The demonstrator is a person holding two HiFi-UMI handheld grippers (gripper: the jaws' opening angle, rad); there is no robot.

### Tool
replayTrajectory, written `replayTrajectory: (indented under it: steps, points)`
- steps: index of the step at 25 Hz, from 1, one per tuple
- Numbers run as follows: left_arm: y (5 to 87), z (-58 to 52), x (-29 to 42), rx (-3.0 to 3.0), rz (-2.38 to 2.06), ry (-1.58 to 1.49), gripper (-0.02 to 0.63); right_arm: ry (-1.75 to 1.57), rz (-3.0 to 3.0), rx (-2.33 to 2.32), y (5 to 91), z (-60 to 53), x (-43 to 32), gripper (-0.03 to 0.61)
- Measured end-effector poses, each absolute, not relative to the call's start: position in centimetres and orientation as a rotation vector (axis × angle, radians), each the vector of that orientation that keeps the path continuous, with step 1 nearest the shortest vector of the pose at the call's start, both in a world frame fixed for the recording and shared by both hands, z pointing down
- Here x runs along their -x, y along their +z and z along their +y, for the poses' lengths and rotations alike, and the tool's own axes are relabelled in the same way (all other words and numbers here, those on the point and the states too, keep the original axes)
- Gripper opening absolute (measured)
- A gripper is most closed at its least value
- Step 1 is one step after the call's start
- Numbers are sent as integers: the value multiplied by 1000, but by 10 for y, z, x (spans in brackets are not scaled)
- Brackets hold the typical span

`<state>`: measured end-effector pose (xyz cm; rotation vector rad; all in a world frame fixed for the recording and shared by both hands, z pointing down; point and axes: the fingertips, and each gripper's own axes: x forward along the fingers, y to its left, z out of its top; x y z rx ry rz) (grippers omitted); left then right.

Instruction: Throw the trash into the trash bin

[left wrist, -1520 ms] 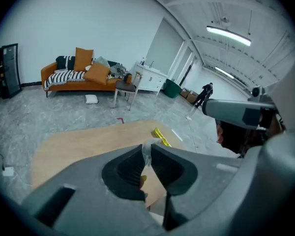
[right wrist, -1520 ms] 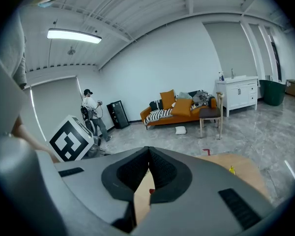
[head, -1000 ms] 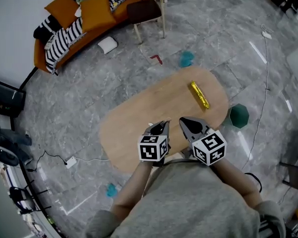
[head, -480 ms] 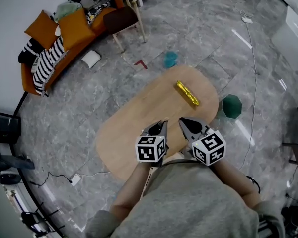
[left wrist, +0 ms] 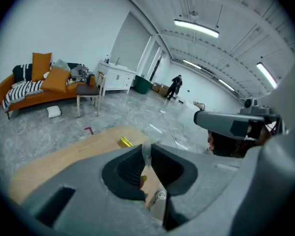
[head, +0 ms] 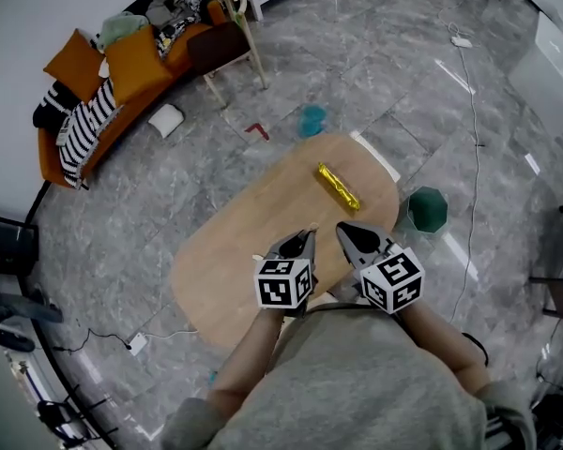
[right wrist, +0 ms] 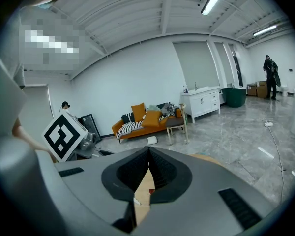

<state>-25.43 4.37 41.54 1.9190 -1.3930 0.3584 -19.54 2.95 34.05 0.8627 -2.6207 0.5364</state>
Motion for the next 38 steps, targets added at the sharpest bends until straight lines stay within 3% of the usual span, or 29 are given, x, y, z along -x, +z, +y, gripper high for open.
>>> replayTrajectory:
  steps: [38]
  points:
    - [404,-37,12,-1935,-1405,367,48,562,-2618,-950,338,-53,-65,9]
